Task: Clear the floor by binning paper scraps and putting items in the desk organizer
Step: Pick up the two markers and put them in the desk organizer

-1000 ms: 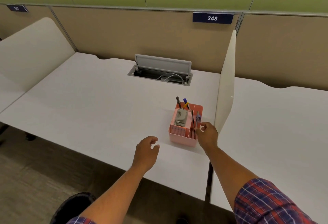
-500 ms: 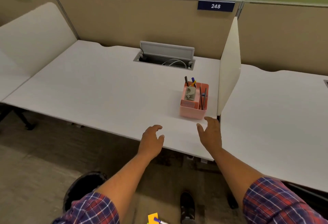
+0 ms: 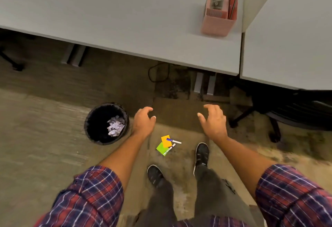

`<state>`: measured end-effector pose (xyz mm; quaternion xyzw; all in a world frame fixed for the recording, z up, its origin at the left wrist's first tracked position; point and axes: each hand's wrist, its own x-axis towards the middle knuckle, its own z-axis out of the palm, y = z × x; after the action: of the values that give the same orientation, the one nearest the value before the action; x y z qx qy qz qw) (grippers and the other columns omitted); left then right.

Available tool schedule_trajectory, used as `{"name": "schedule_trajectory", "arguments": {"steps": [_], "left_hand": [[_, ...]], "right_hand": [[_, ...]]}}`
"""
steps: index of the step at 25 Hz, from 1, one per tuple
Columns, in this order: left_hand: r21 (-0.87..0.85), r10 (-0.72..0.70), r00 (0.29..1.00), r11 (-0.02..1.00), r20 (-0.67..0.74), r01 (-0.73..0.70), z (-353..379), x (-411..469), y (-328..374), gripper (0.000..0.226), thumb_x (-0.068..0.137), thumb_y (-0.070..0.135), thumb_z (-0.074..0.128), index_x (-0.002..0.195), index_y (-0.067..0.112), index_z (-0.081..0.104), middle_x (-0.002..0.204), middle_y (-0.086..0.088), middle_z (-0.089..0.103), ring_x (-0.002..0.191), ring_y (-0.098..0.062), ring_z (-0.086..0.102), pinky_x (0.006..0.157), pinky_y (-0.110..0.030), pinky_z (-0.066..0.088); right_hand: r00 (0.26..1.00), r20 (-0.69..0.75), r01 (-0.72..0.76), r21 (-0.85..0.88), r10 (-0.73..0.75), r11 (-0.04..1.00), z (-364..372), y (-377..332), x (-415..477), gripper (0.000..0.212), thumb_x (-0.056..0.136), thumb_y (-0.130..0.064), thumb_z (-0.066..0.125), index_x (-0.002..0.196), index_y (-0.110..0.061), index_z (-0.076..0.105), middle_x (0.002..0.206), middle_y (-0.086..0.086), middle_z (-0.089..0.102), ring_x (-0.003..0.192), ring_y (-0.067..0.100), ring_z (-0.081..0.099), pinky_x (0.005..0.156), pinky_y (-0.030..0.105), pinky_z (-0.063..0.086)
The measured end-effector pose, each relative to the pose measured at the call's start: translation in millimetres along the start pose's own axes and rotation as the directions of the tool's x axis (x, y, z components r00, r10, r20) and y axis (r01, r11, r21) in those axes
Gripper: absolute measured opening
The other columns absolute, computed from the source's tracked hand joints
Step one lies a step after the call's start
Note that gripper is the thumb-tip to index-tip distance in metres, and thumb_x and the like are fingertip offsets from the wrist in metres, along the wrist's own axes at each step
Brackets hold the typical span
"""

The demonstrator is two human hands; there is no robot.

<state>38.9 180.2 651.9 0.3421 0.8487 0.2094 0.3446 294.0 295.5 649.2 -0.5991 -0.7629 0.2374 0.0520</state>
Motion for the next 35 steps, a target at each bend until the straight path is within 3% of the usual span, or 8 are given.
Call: {"name": "schedule_trajectory", "arguments": {"steps": [9,12,16,21,27,30,32,35], "left_hand": [[-0.062,-0.191,0.982,0.980,0.004,0.191,176,40,-156,0.039,0.089,0.009,0.073,0.127,0.007,0.068,0.129,-0.017,0.071,0.121,-0.032,0.066,0.105,-0.035,0.047],[-0.064,-0.235,0.972,0.970,0.001,0.235,262,65,-223,0.044,0.085,0.006,0.074,0.128,0.007,0.068,0.124,-0.016,0.073,0.114,-0.030,0.069,0.101,-0.031,0.048],[-0.111,-0.286,0.958,0.951,0.030,0.288,367,103,-301,0.039,0.084,0.002,0.075,0.122,0.006,0.069,0.118,-0.015,0.072,0.106,-0.028,0.069,0.092,-0.022,0.045],[-0.035,-0.246,0.962,0.967,0.119,0.252,468,147,-356,0.030,0.084,0.006,0.077,0.113,0.007,0.070,0.111,-0.017,0.069,0.103,-0.034,0.066,0.094,-0.042,0.055],[0.275,-0.168,0.941,0.958,0.295,0.085,547,182,-383,0.038,0.088,0.031,0.077,0.120,0.014,0.063,0.121,-0.011,0.063,0.113,-0.032,0.062,0.093,-0.044,0.054],[0.389,-0.128,0.931,0.921,0.343,-0.016,571,192,-392,0.032,0.092,0.029,0.072,0.120,0.016,0.061,0.122,-0.010,0.061,0.115,-0.032,0.060,0.095,-0.045,0.052],[0.337,-0.093,0.941,0.941,0.326,-0.024,574,192,-401,0.026,0.093,0.026,0.070,0.115,0.014,0.065,0.118,-0.011,0.062,0.111,-0.032,0.061,0.095,-0.046,0.052],[0.047,-0.113,0.963,0.993,0.246,0.105,564,183,-417,0.016,0.090,0.019,0.073,0.100,0.008,0.071,0.100,-0.012,0.068,0.092,-0.028,0.064,0.081,-0.039,0.052]], "right_hand": [[0.921,0.380,-0.080,-0.017,0.081,0.997,209,120,-17,0.040,0.095,-0.032,0.066,0.129,-0.012,0.063,0.129,0.012,0.060,0.123,0.034,0.057,0.104,0.048,0.046],[0.889,0.454,-0.030,-0.045,0.047,0.999,304,171,-6,0.041,0.093,-0.030,0.067,0.130,-0.013,0.063,0.131,0.011,0.061,0.122,0.032,0.058,0.102,0.042,0.047],[0.859,0.513,0.038,-0.076,0.007,0.996,410,223,24,0.038,0.094,-0.029,0.065,0.129,-0.016,0.061,0.126,0.007,0.062,0.117,0.028,0.060,0.103,0.046,0.049],[0.856,0.516,0.064,-0.082,-0.013,0.995,519,255,60,0.032,0.096,-0.025,0.063,0.126,-0.014,0.062,0.123,0.007,0.063,0.115,0.028,0.060,0.103,0.044,0.049],[0.825,0.557,0.216,-0.157,-0.094,0.964,598,263,93,0.022,0.093,-0.032,0.067,0.111,-0.019,0.065,0.114,0.005,0.063,0.108,0.028,0.060,0.094,0.044,0.050],[0.807,0.576,0.256,-0.138,-0.133,0.957,621,267,101,0.024,0.089,-0.033,0.073,0.109,-0.021,0.068,0.115,0.006,0.060,0.105,0.027,0.059,0.092,0.043,0.051],[0.813,0.568,0.259,-0.154,-0.129,0.954,629,268,103,0.016,0.090,-0.030,0.072,0.102,-0.021,0.069,0.112,0.006,0.061,0.102,0.028,0.061,0.089,0.043,0.053],[0.821,0.563,0.205,-0.139,-0.093,0.969,628,264,103,0.008,0.092,-0.024,0.068,0.094,-0.017,0.066,0.105,0.009,0.064,0.098,0.031,0.062,0.085,0.044,0.053]]}}
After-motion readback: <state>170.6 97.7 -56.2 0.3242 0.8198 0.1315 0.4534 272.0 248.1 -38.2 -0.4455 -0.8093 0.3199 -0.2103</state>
